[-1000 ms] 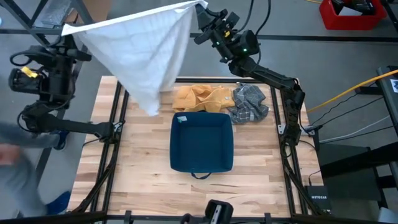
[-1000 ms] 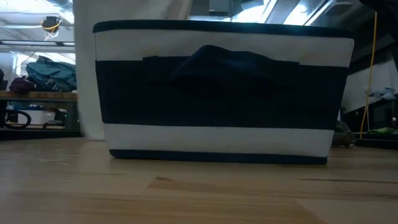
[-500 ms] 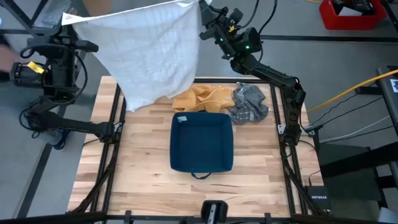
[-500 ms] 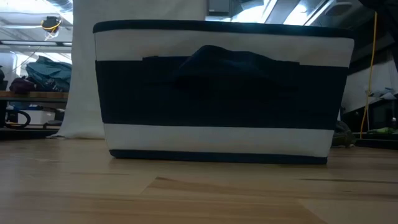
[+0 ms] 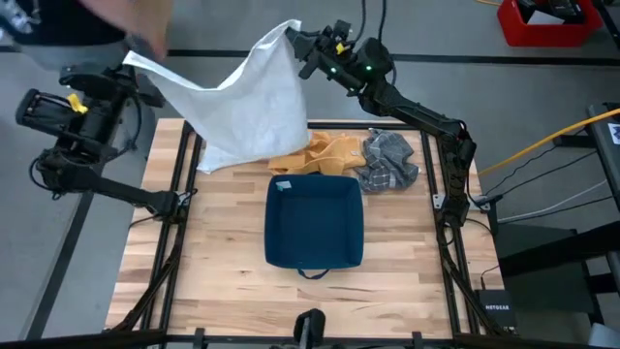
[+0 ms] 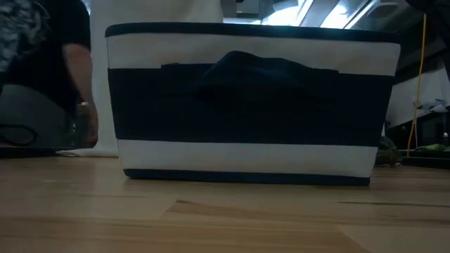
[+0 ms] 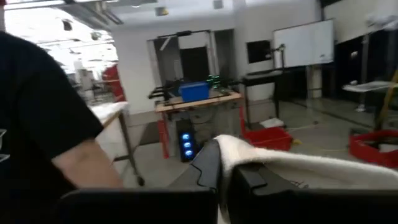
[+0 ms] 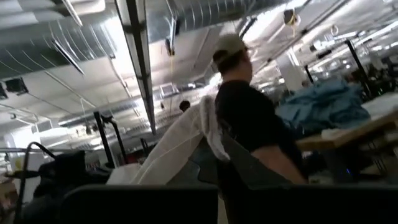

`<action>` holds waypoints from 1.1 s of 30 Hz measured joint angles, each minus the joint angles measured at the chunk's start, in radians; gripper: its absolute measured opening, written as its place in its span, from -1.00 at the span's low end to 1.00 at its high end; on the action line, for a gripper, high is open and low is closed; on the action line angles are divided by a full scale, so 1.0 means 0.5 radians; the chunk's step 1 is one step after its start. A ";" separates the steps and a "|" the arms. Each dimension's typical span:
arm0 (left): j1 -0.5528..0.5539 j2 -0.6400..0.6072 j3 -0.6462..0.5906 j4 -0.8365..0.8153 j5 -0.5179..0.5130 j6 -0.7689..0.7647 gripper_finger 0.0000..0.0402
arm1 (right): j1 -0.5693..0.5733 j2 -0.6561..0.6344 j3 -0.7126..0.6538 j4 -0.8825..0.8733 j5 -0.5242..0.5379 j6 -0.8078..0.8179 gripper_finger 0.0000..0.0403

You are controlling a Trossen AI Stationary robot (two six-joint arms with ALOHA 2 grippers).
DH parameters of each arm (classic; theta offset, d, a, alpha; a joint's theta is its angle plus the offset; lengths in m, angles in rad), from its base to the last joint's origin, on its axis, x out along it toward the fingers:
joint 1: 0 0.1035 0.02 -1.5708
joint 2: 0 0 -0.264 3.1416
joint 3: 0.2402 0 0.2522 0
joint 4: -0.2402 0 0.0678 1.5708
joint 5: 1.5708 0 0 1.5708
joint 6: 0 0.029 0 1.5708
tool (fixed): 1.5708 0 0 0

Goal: Fold towel
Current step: Fold the white towel

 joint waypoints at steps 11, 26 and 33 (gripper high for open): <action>-0.378 0.041 -0.017 -0.031 -0.168 -0.199 -1.00 | 0.000 -0.106 0.000 -0.335 -0.157 -0.001 -0.99; -0.366 0.062 0.032 -0.198 -0.177 -0.309 -1.00 | -0.004 -0.195 0.000 -0.479 -0.258 -0.008 -0.99; -0.499 0.073 -0.160 -0.528 -0.182 -0.768 -1.00 | 0.120 -0.194 -0.001 -0.777 -0.259 -0.168 -0.99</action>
